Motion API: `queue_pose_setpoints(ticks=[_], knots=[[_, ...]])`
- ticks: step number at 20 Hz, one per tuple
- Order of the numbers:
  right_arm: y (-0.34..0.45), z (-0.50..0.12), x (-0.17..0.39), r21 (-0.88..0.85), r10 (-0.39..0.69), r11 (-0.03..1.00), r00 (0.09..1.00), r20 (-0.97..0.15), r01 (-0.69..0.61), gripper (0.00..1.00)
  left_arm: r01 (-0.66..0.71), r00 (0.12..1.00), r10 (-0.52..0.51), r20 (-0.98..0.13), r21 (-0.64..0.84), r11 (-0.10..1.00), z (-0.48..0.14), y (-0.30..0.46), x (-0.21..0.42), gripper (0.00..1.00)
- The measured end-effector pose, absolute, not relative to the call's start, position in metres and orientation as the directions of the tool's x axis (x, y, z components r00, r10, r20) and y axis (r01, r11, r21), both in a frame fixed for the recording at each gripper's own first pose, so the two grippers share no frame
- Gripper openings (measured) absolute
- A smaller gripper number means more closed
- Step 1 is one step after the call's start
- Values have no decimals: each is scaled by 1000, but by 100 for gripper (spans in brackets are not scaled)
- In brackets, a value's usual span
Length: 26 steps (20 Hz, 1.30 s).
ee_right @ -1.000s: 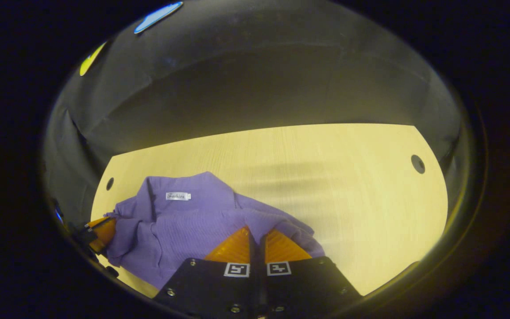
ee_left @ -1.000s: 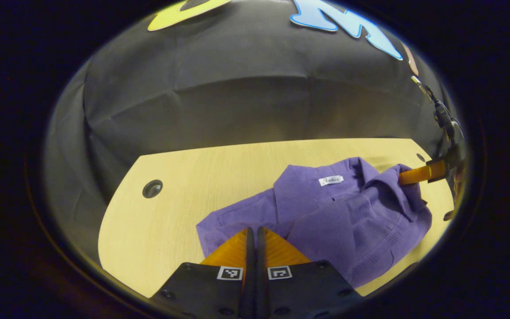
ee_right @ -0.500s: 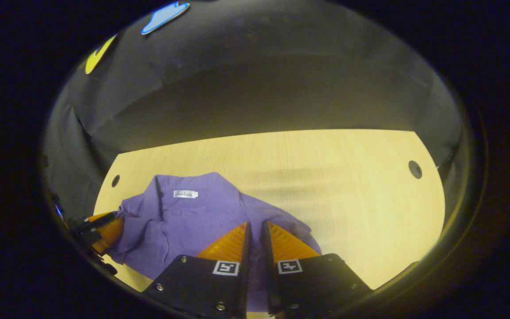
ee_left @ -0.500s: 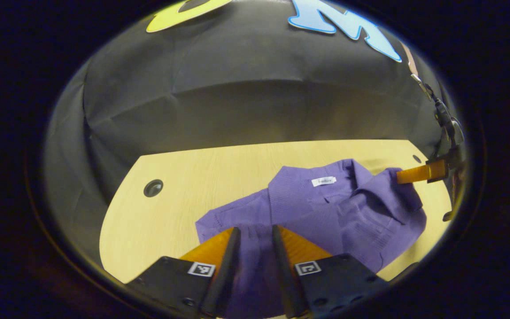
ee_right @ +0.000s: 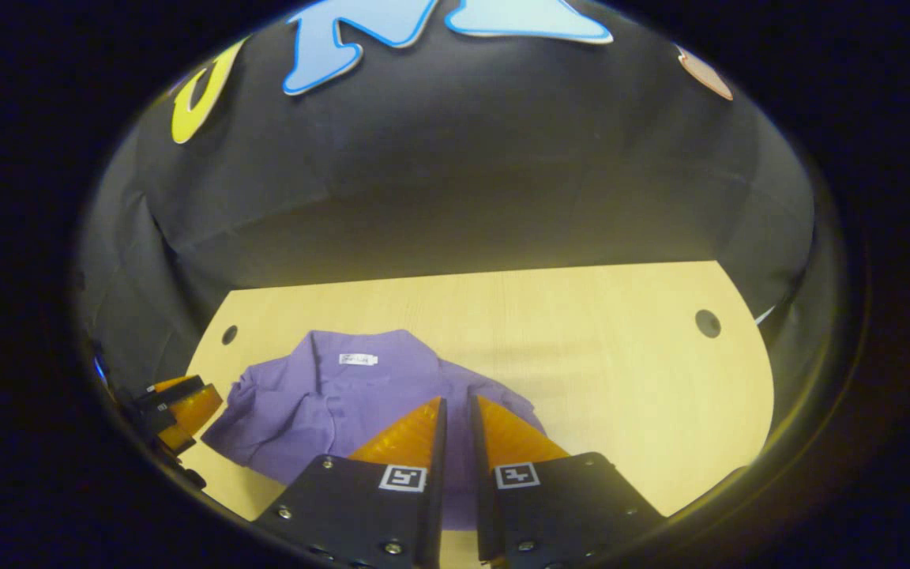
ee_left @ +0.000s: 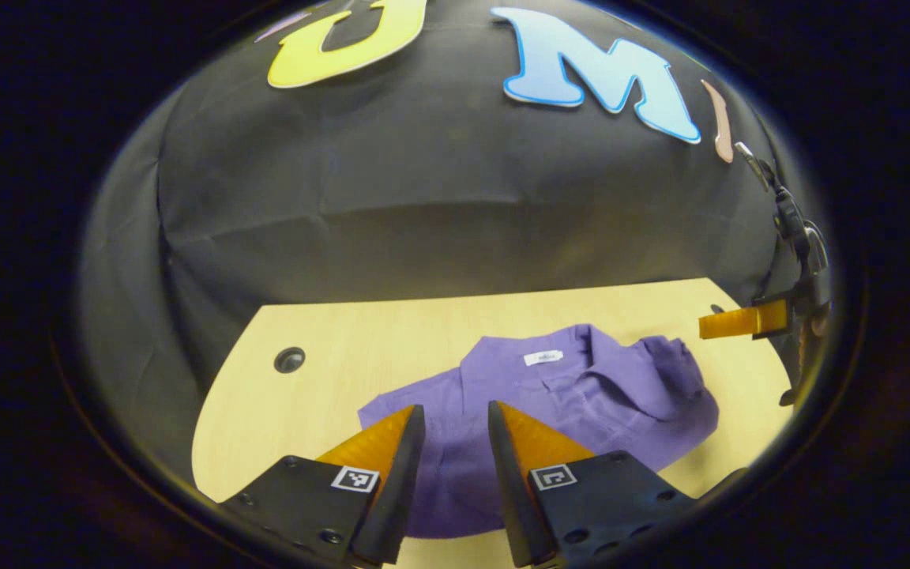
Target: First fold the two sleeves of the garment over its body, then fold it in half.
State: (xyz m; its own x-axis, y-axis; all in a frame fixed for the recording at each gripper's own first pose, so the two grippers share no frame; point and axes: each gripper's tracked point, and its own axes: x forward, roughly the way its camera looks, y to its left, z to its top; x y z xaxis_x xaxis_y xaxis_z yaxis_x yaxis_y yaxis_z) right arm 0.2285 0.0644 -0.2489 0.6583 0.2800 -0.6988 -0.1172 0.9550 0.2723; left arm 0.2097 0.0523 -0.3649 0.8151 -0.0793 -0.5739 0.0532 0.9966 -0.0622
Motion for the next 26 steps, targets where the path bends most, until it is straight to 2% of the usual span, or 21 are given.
queue_pose_setpoints(ticks=[14, 21, 26], knots=[[55, -98, 109, 192, 293, 955, 823, -488, -226, 17, 88, 933, -93, -347, -31, 996, -193, 39, 109, 55], [57, -65, 40, 211, 307, 948, 852, -425, -236, 17, 107, 958, -105, -267, -6, 994, -142, 32, 52, 56], [56, -60, 19, 220, 294, 950, 871, -394, -221, 17, 132, 959, -133, -249, -24, 991, -133, 18, 25, 56]])
